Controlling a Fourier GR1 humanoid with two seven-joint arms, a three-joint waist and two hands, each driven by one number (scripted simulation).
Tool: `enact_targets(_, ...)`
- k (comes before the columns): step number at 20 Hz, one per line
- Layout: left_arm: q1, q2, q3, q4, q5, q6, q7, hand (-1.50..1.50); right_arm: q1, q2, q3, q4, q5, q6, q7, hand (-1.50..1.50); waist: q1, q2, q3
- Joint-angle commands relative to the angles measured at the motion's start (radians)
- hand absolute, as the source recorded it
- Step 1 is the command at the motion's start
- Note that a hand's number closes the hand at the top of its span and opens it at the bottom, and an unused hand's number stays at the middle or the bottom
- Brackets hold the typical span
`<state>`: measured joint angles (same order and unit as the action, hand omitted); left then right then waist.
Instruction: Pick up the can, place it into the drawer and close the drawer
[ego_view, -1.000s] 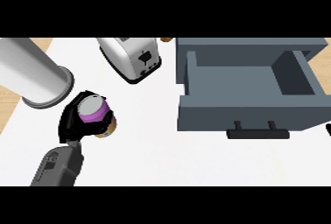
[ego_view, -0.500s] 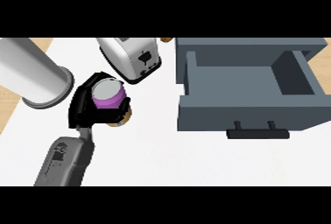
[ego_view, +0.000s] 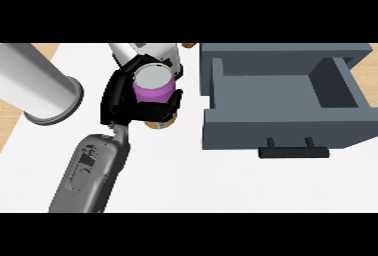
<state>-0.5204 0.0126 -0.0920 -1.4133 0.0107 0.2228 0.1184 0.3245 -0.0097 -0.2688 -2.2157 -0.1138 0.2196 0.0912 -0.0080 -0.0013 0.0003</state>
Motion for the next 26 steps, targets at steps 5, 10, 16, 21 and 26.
enact_targets(5,-0.273,-0.012,-0.120,0.087,-0.035,0.179,0.138,1.50,-0.035,0.009,0.022,0.025,0.025,-0.032,-0.009,-1.50,-0.008,0.002,0.000)
enact_targets(10,-0.445,-0.013,-0.158,0.195,0.010,0.270,0.152,1.50,-0.078,0.009,0.017,0.045,0.038,-0.033,0.012,-1.50,-0.010,0.003,0.000)
enact_targets(16,-0.627,-0.013,-0.109,0.370,0.056,0.249,0.165,1.50,-0.077,-0.038,-0.049,0.050,-0.028,-0.003,0.020,-1.50,-0.012,0.004,0.000)
enact_targets(21,-0.786,-0.013,-0.151,0.532,0.129,0.337,0.177,1.50,-0.056,0.005,0.018,0.018,0.019,-0.011,0.025,-1.50,-0.032,0.008,0.001)
enact_targets(26,-0.803,-0.013,-0.197,0.628,0.182,0.352,0.109,1.50,-0.051,-0.012,-0.022,0.059,-0.007,0.014,-0.007,-1.50,-0.029,0.007,0.001)
